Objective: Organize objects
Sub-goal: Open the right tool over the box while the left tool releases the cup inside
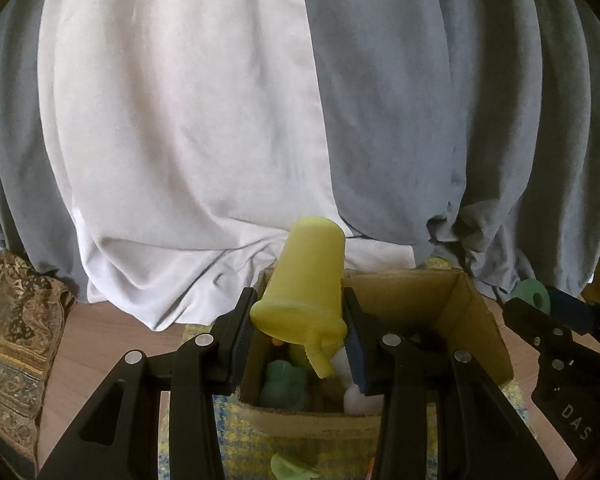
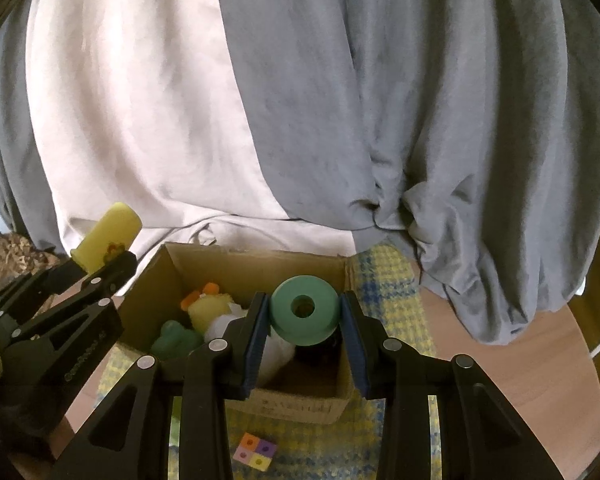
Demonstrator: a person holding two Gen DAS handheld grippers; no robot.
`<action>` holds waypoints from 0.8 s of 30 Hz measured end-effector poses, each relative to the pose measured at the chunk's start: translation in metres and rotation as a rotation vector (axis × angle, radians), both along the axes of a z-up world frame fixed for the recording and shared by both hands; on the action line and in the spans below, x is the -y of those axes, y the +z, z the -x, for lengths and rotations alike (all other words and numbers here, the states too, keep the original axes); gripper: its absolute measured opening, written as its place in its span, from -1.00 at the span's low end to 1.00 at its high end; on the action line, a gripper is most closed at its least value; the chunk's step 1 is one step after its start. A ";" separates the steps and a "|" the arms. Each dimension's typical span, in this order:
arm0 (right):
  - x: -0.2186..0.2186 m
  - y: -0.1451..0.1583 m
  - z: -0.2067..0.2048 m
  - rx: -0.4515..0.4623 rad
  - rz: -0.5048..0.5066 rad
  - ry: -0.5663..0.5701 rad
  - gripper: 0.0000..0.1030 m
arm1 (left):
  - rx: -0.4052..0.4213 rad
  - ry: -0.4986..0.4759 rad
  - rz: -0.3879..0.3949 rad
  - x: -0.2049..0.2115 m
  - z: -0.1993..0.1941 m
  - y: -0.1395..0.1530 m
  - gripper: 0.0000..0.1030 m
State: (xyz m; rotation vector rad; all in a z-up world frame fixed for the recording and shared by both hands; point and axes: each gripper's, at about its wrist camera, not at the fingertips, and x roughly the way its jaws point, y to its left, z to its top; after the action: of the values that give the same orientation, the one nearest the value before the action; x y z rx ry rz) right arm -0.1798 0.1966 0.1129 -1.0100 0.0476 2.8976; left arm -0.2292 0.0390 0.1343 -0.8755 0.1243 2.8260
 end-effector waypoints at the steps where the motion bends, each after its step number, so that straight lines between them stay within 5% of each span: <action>1: 0.000 -0.001 0.002 0.003 -0.002 -0.002 -0.29 | 0.004 -0.001 0.003 -0.001 0.003 -0.002 -0.22; 17: -0.010 -0.017 0.024 0.054 0.000 -0.013 -0.28 | 0.082 -0.012 0.036 -0.015 0.022 -0.028 -0.21; 21: -0.012 -0.013 0.020 0.038 -0.003 -0.024 0.22 | 0.072 0.002 0.046 -0.014 0.018 -0.026 -0.05; 24: -0.013 -0.008 0.016 0.021 -0.008 -0.035 0.50 | 0.055 0.010 0.047 -0.013 0.014 -0.024 0.43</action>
State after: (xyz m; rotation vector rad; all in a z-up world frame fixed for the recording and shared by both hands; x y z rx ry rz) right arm -0.1957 0.2095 0.1045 -1.0270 0.0518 2.8532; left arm -0.2431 0.0517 0.1102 -0.9653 0.1804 2.8166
